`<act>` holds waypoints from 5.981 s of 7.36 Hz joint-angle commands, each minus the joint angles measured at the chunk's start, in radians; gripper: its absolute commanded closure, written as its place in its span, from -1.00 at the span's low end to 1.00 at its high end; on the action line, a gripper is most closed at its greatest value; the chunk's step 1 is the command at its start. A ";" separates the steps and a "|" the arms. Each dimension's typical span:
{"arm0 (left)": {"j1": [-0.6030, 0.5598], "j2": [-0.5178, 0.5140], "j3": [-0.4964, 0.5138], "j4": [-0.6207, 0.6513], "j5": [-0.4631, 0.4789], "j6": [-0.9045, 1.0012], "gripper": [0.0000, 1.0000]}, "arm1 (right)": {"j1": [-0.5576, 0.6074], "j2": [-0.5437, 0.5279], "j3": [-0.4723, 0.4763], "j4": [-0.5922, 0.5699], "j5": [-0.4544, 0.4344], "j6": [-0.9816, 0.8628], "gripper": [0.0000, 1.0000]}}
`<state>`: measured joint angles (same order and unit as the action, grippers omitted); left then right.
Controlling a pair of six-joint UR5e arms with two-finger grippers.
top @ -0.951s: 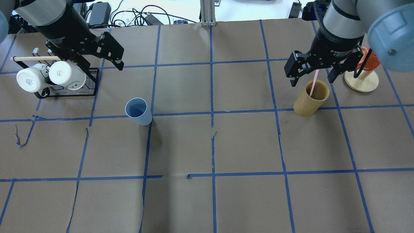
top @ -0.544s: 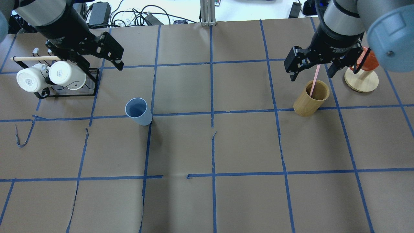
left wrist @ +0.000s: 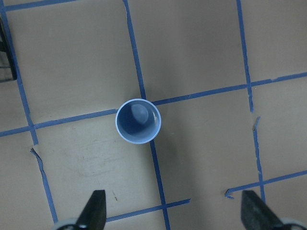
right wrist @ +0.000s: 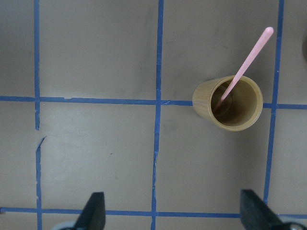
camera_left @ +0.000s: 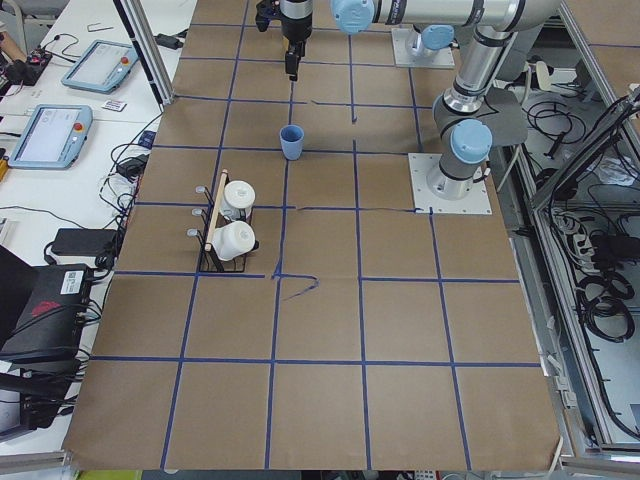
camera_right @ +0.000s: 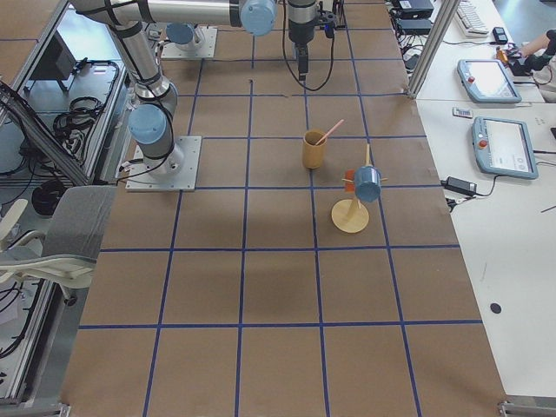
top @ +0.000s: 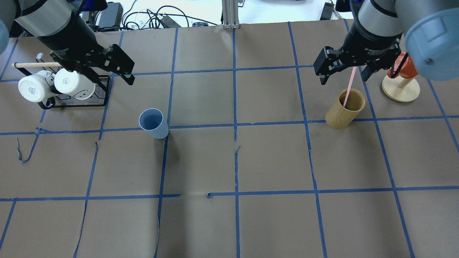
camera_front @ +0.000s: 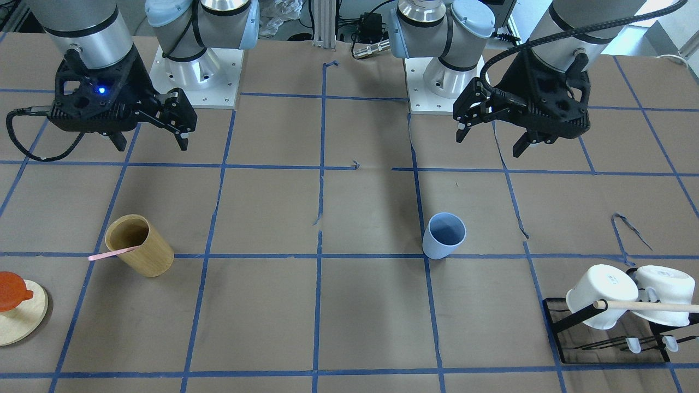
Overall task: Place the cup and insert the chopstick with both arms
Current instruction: 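Grasp the pink chopstick with the right gripper while the left moves over the blue cup, then lower the left gripper and grasp the rim of the light blue cup, then slide the blue cup to center with the left gripper while the right lifts the chopstick, then raise the left gripper from the blue cup while the right carries the chopstick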
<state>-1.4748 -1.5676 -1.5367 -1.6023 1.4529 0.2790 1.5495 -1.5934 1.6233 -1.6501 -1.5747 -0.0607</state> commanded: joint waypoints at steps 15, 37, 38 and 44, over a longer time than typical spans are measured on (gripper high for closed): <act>-0.127 -0.319 -0.146 0.441 0.124 -0.296 -1.00 | -0.175 0.257 0.144 -0.594 0.005 -0.019 -0.01; -0.527 -0.465 -0.031 0.467 0.037 -0.795 -0.98 | -0.177 0.207 -0.040 -0.349 0.013 -0.025 1.00; -0.526 -0.463 -0.034 0.475 0.038 -0.785 -1.00 | -0.177 0.185 -0.095 -0.265 0.013 -0.025 1.00; -0.366 -0.297 0.220 0.115 -0.023 -0.520 -1.00 | -0.081 0.165 -0.336 -0.041 0.027 0.025 1.00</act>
<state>-1.8542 -1.9318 -1.3711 -1.3902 1.4383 -0.2656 1.4110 -1.4265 1.2965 -1.6695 -1.5486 -0.0688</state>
